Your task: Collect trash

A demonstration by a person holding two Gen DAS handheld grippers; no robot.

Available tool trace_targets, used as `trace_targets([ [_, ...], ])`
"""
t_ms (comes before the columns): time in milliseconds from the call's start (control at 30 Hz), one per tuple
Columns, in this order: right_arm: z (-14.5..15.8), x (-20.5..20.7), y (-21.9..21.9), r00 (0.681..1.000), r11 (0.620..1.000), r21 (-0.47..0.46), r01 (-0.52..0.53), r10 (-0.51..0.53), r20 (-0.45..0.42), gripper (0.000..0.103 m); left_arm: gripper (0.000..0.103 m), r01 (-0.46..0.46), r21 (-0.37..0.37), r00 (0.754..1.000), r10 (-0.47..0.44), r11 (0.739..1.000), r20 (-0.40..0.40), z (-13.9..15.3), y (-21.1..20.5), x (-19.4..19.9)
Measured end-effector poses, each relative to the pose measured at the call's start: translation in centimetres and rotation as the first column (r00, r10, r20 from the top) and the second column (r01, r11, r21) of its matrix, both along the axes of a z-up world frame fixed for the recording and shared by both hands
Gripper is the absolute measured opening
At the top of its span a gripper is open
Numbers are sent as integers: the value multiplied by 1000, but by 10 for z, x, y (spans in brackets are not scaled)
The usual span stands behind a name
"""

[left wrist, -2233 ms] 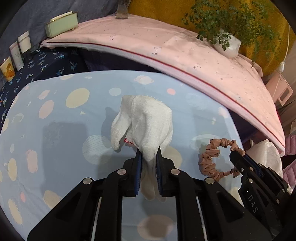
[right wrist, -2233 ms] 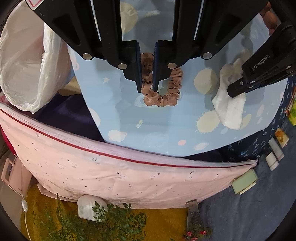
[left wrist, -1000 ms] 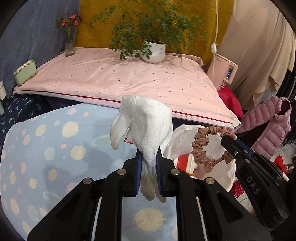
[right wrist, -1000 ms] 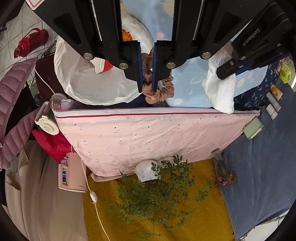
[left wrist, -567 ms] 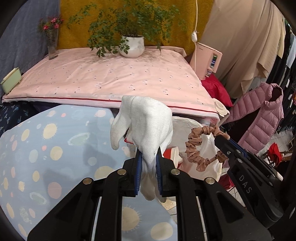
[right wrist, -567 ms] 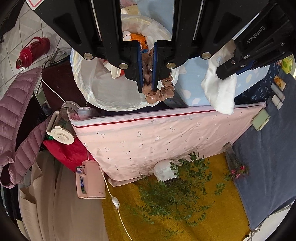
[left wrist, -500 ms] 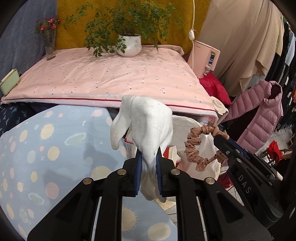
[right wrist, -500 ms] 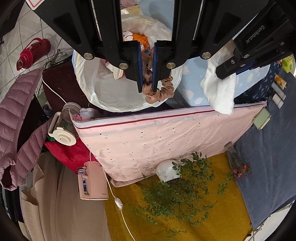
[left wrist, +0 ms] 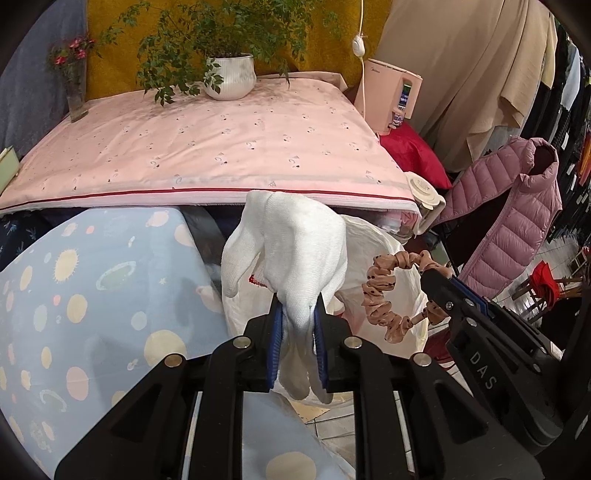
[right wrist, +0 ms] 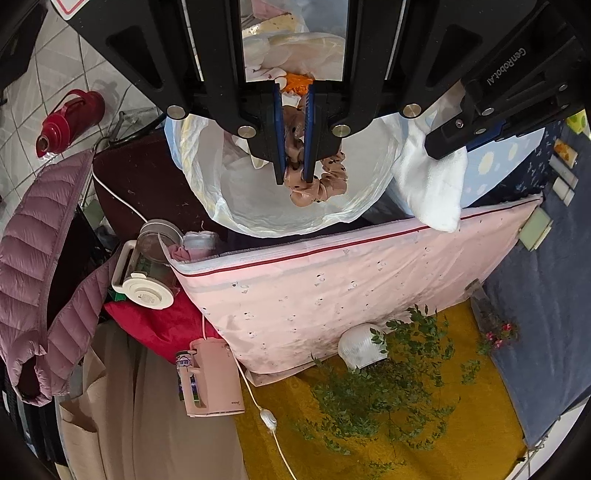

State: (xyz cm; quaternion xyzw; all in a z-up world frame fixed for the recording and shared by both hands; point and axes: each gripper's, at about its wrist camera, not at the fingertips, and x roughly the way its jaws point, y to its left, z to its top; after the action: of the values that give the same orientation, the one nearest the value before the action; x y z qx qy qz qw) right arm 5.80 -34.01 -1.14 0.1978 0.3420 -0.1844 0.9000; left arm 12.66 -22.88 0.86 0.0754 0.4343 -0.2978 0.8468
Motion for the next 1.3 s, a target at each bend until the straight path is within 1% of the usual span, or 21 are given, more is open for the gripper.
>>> trace_targets([
  [100, -3, 0, -1, 1000, 1000, 5, 0, 0, -5, 9, 16, 5, 3, 1000, -5, 1000, -3, -2, -3, 1],
  [167, -5, 1, -2, 1000, 1000, 8, -1, 1, -7, 9, 19, 6, -4, 1000, -6, 1000, -2, -2, -4, 1],
  [233, -6, 2, -2, 1000, 1000, 8, -3, 3, -11, 14, 34, -5, -5, 1000, 5, 1000, 11, -1, -3, 0],
  [267, -6, 3, -2, 1000, 1000, 6, 0, 0, -13, 16, 39, -12, -3, 1000, 13, 1000, 17, -1, -2, 1],
  [300, -6, 3, -2, 1000, 1000, 5, 5, -5, -10, 18, 46, -20, -4, 1000, 20, 1000, 22, 0, -1, 1],
  [333, -7, 3, -2, 1000, 1000, 9, 4, -4, -11, 18, 49, -26, -6, 999, 26, 1000, 27, 0, 0, 1],
  [467, -9, 6, 0, 1000, 1000, 11, -8, 8, -22, 18, 49, -40, -2, 999, 40, 999, 24, -1, 4, 5],
  [567, -10, 8, 2, 1000, 1000, 5, -15, 16, -27, 23, 49, -52, -1, 998, 52, 999, 22, -2, 8, 6],
  [767, -9, 11, 8, 999, 1000, 3, -26, 26, -31, 24, 49, -67, -3, 997, 67, 998, 24, -3, 17, 6],
  [1000, -7, 11, 17, 998, 999, -14, -42, 41, -37, 36, 49, -81, -7, 996, 82, 997, 30, -2, 27, 5],
  [1300, -7, 10, 29, 994, 994, -70, -84, 78, -82, 41, 50, -113, 2, 993, 113, 994, 29, -6, 45, 5],
])
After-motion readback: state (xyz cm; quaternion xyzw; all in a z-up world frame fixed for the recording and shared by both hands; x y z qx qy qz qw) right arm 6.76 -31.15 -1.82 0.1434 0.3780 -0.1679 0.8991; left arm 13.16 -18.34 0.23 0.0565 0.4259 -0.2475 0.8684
